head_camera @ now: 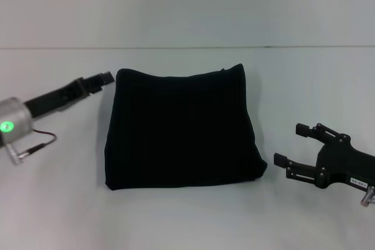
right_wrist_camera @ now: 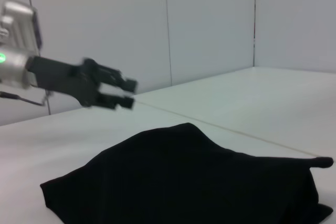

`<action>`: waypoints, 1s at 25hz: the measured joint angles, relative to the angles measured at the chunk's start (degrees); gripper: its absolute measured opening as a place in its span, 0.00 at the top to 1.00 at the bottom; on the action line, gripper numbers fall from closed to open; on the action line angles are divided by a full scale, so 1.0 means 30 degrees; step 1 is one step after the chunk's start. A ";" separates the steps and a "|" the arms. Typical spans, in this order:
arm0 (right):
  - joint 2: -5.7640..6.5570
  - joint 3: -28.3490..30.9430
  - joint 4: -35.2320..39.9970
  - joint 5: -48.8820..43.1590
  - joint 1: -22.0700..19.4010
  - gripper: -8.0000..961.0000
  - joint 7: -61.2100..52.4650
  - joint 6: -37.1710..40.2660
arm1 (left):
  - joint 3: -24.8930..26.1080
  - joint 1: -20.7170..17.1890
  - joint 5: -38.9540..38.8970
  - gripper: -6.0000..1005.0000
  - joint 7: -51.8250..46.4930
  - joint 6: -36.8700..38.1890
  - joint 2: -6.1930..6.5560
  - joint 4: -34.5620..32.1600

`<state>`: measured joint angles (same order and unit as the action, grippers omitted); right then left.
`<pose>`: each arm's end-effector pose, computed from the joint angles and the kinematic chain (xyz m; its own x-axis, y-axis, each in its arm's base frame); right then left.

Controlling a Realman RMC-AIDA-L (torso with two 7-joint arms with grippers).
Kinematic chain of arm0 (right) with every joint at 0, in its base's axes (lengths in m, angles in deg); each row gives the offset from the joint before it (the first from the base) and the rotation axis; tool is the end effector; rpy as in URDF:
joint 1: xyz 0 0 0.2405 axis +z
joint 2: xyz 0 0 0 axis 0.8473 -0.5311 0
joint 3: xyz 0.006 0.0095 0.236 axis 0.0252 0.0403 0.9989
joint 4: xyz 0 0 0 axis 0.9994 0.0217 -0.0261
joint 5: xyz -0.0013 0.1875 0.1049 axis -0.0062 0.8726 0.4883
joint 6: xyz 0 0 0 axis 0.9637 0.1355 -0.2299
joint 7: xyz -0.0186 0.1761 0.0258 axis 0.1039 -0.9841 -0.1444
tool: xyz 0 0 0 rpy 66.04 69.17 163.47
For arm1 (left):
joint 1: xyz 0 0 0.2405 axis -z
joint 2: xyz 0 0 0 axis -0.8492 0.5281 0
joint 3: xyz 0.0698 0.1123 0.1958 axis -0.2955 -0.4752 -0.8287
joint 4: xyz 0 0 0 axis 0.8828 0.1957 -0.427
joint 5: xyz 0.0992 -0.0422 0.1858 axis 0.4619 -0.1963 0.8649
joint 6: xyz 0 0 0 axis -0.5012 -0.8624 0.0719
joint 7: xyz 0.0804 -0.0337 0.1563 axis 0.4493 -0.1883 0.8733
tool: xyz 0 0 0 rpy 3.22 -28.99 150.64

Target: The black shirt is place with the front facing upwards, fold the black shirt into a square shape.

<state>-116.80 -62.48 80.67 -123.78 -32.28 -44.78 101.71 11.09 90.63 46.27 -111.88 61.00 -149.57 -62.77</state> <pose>0.2899 0.3190 -0.0418 0.8069 -0.1857 -0.5607 -0.4617 -0.7904 -0.4026 -0.2887 0.4013 -0.0037 0.0904 0.6332 0.7687 0.9728 -0.2213 0.0679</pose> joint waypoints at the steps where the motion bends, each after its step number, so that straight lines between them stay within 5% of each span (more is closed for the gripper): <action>1: 0.0001 0.0056 0.0027 -0.0001 0.0042 0.02 0.0007 0.0021 | 0.0055 -0.0878 0.0004 0.54 0.1728 0.2288 0.0039 -0.1712; 7: 0.0000 0.0056 0.0181 0.0000 0.0288 0.02 0.0380 0.0341 | 0.0226 -0.3141 0.0363 0.42 0.8104 0.8347 -0.0806 -0.5835; 11: -0.0001 -0.0024 0.0190 -0.0011 0.0334 0.02 0.0965 0.0986 | 0.0300 -0.4591 0.1034 0.33 1.3246 1.2165 -0.1400 -0.6535; 17: 0.0000 -0.0555 0.0041 -0.0135 0.0191 0.02 0.1018 0.0994 | 0.0445 -0.5800 0.4178 0.09 1.4198 1.2420 -0.1926 -0.6747; 25: 0.0000 -0.0896 -0.0219 -0.0174 -0.0226 0.02 0.1023 0.0025 | 0.2313 -0.6299 0.5778 0.05 1.4127 1.0297 -0.1938 -0.5897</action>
<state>-116.80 -65.17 80.01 -124.30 -32.95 -41.72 101.79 18.02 71.73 63.61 -69.50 91.89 -155.38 -80.47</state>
